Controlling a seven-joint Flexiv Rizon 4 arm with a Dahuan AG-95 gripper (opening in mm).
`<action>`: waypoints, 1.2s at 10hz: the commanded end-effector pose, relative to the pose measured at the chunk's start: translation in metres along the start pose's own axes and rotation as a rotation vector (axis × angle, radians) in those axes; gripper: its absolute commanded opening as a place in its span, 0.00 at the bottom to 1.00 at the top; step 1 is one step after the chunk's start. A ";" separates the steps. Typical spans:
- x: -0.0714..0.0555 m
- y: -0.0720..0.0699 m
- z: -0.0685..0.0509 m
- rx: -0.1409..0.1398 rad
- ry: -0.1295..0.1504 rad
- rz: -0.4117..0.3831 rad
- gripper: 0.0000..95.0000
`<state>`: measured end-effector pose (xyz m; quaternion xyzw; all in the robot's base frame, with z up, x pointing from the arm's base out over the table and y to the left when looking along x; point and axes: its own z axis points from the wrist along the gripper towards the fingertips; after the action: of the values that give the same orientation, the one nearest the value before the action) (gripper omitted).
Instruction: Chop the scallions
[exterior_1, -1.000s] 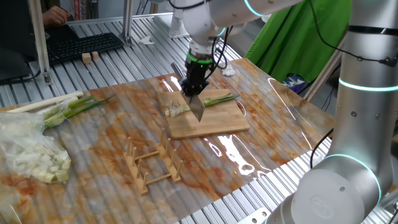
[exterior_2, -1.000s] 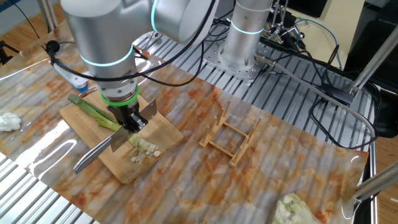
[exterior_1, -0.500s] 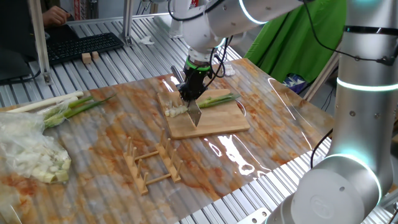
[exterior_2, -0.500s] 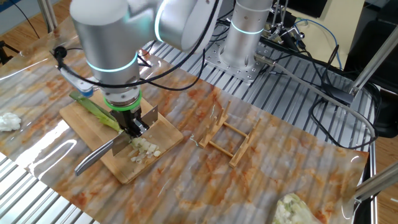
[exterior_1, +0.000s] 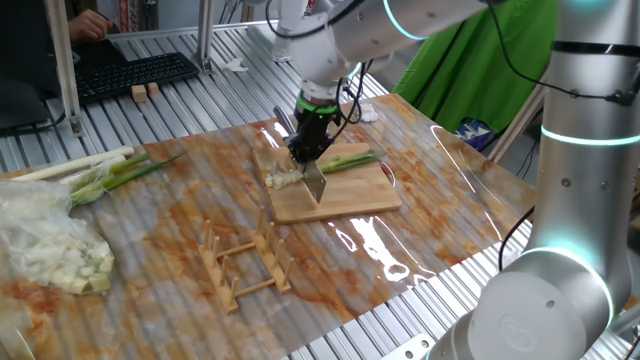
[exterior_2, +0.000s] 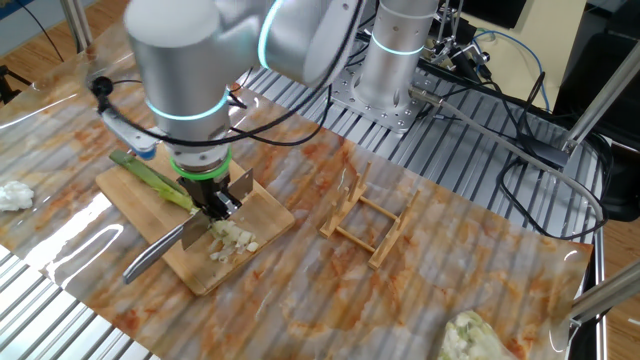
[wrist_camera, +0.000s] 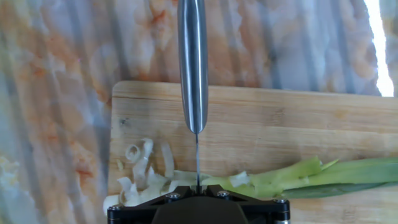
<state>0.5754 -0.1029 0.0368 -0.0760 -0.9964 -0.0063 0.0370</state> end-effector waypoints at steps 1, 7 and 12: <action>0.002 0.003 -0.020 -0.002 0.012 0.024 0.00; 0.008 -0.010 -0.036 0.007 0.012 -0.004 0.00; 0.006 -0.015 -0.041 0.006 0.005 -0.014 0.00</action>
<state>0.5689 -0.1180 0.0783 -0.0684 -0.9969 -0.0023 0.0388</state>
